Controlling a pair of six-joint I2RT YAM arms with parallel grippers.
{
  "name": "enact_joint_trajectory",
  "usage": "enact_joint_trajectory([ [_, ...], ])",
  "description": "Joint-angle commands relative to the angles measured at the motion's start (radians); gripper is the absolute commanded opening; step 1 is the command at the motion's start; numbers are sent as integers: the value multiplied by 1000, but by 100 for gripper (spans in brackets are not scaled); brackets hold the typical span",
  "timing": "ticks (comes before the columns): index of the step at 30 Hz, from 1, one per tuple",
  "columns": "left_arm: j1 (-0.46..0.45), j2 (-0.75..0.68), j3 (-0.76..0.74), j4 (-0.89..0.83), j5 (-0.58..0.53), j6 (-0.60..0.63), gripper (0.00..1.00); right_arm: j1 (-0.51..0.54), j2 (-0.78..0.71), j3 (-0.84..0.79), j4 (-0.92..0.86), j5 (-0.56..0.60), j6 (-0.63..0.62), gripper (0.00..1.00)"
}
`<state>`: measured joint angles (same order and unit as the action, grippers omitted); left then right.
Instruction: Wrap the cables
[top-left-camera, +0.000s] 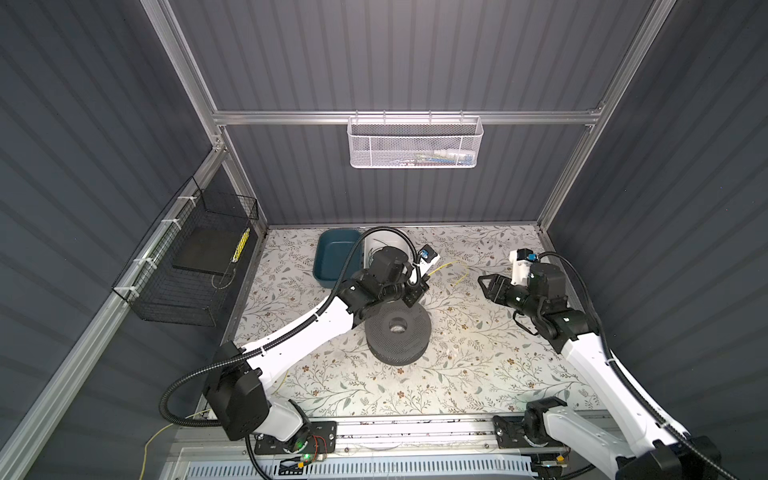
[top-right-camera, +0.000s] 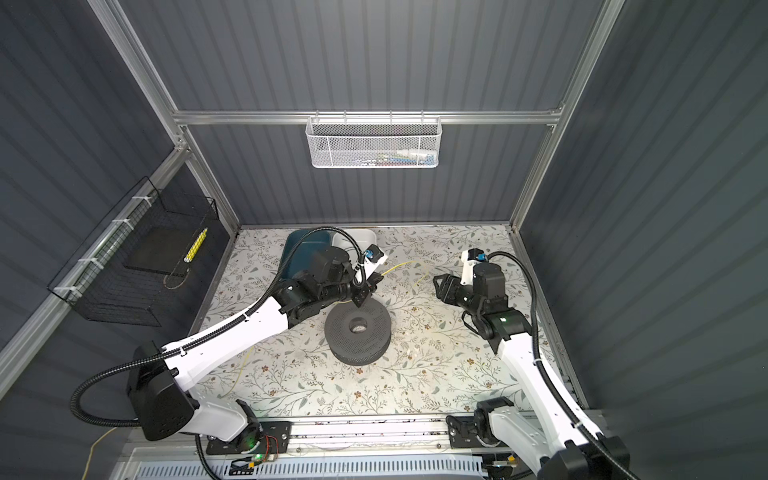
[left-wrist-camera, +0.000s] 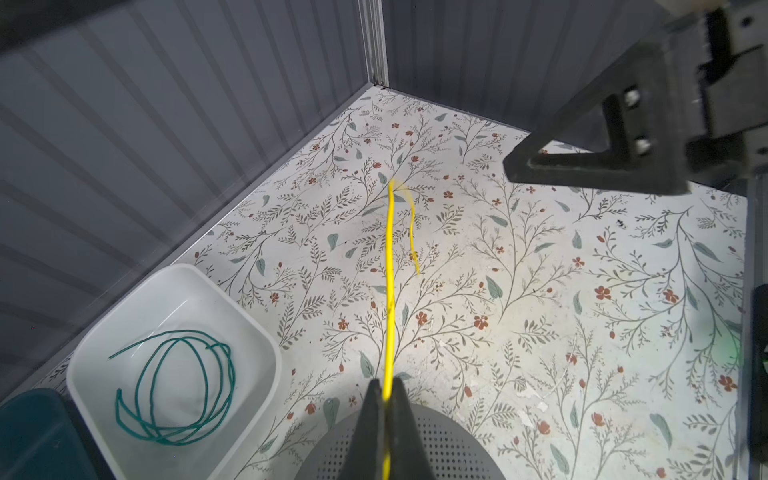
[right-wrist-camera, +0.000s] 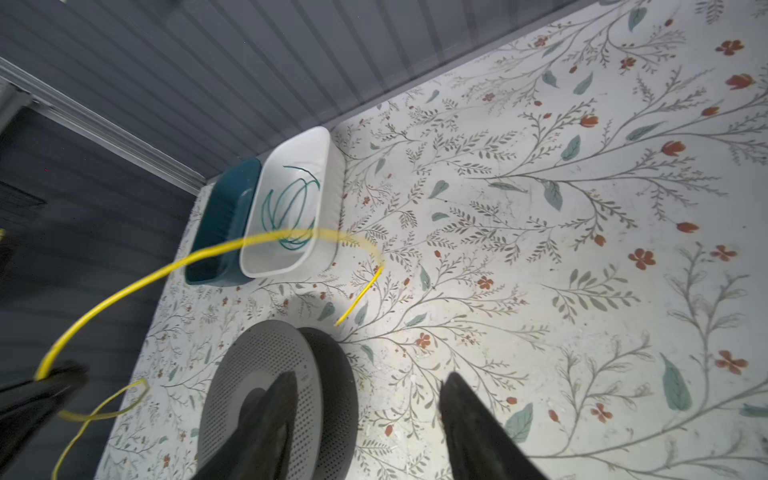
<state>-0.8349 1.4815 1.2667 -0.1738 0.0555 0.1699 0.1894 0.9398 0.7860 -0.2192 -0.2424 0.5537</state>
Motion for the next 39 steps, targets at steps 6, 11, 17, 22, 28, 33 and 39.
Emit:
enact_joint_trajectory([
  [6,7,-6,-91,245,74,-63,0,-14,-52,-254,625,-82,732,67],
  [11,7,-25,-135,305,89,-80,0,-18,104,-312,948,-48,1047,74],
  [17,5,-32,-160,322,110,-88,0,-15,331,-318,1266,-35,1300,77],
  [22,6,-37,-169,327,130,-83,0,-1,428,-271,1337,-68,1385,75],
  [28,6,-60,-199,332,163,-78,0,-7,504,-237,1387,-53,1371,34],
  [33,6,-100,-228,276,152,-59,0,-23,525,-193,1377,-141,1280,0],
  [39,7,-135,-231,143,112,-48,28,-38,427,-102,1053,-272,953,0],
])
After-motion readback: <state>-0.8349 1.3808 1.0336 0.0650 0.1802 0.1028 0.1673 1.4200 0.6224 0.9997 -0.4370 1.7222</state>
